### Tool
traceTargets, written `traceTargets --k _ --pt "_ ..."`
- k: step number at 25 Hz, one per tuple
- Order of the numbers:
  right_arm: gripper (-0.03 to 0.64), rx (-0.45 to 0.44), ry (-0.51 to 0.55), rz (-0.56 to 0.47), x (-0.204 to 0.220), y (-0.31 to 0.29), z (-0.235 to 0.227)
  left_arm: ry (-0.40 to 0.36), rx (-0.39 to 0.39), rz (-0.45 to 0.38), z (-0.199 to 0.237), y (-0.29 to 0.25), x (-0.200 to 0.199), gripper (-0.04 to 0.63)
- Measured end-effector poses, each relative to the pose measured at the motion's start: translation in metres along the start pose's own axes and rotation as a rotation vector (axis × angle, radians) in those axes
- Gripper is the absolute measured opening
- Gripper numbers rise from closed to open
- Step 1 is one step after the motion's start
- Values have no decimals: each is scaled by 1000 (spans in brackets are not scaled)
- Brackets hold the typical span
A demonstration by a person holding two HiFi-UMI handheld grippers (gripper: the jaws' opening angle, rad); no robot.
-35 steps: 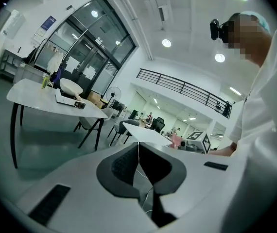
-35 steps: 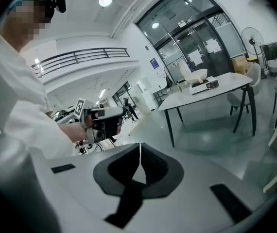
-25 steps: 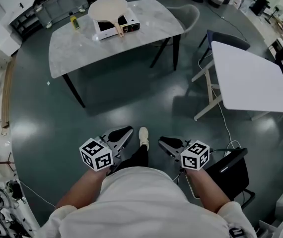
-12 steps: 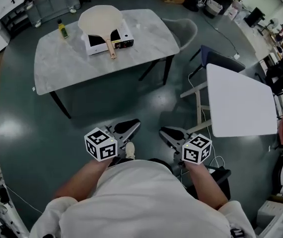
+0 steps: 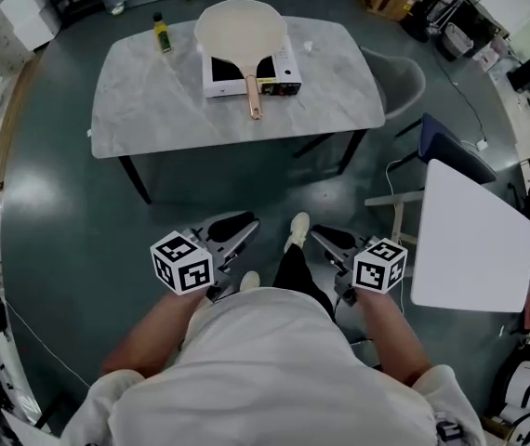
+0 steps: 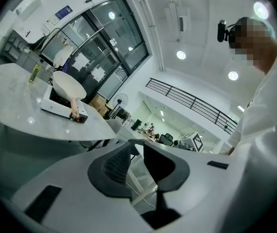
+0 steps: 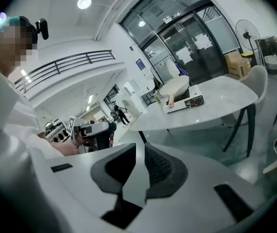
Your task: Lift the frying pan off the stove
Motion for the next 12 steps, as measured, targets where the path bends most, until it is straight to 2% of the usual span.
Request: traceTargets --k 7,12 --pt "69 -115 -14 57 -62 -63 -72 32 -105 -66 57 -26 -44 112" --pt "80 -193 16 101 -126 -100 -123 30 -173 -62 89 -64 -75 122"
Point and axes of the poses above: the fingertips, and each gripper's own axes: y backward along the fingers, z to its left, x out of its underside, the point moved 8 cm from there along y, backward along the fingers, and after that the axes turned 10 degrees about x, right-handed, at the moved point
